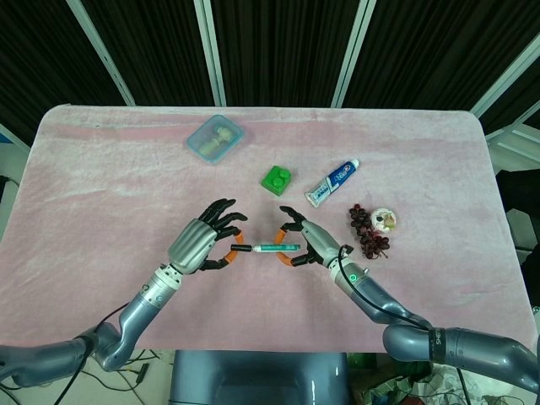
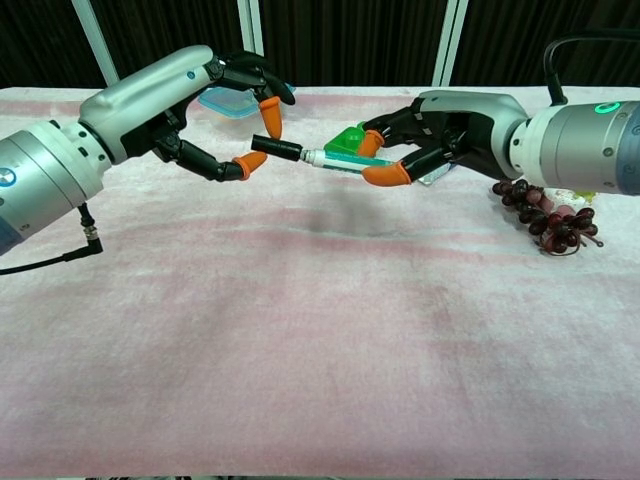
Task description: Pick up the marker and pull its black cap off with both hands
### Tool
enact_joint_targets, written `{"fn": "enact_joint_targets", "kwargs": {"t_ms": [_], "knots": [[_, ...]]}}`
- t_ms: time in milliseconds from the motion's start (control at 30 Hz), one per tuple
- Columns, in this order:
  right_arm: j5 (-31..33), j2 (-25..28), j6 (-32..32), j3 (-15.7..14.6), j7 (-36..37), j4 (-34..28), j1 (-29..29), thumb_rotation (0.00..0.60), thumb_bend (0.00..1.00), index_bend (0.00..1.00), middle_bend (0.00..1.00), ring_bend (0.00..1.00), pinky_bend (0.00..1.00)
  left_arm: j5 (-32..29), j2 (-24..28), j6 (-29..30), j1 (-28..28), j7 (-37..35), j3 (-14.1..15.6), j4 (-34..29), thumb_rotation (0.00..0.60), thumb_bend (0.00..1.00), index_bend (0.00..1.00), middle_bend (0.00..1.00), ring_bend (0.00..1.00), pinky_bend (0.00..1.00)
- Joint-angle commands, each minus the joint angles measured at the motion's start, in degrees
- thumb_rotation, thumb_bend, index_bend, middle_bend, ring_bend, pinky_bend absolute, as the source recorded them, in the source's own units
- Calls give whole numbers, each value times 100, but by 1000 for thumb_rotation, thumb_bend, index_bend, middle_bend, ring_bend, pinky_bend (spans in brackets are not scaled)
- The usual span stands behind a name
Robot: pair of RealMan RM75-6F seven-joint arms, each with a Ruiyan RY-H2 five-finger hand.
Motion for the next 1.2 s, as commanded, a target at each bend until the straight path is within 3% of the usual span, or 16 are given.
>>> {"fn": "enact_joint_targets", "kwargs": {"t_ms": [33, 367, 633, 833, 1033, 1200], "knots": [[8, 26, -12, -6, 17, 10, -15, 600, 481, 857, 0, 0, 159, 8, 34, 10, 10, 6, 16, -16, 600, 455, 547, 247, 0, 69], [7, 161, 28, -54, 66, 86, -135, 600, 484, 860, 0, 0, 159, 65, 238, 222, 162, -70, 104, -87, 600, 455, 540, 247, 0, 69], [310, 310, 239, -412, -397, 264, -281, 600, 484, 864, 0, 0, 159, 78, 768, 512, 617, -505, 442, -27, 600, 451, 525, 247, 0, 69], [749, 80, 501, -654, -894, 410, -305, 600, 484, 864, 0, 0, 160, 22, 704, 543, 864, -1254, 640, 575, 600, 451, 514, 246, 0, 69], [776, -104, 508, -785, -1184, 531, -271, 600, 480, 863, 0, 0, 159, 23, 477, 453, 906, -1908, 700, 1176, 600, 448, 505, 245, 0, 69], [876, -140, 337, -860, -1379, 529, -192, 600, 342, 716, 0, 0, 159, 34, 265, 282, 917, -2193, 792, 1685, 600, 443, 492, 242, 0, 67]]}}
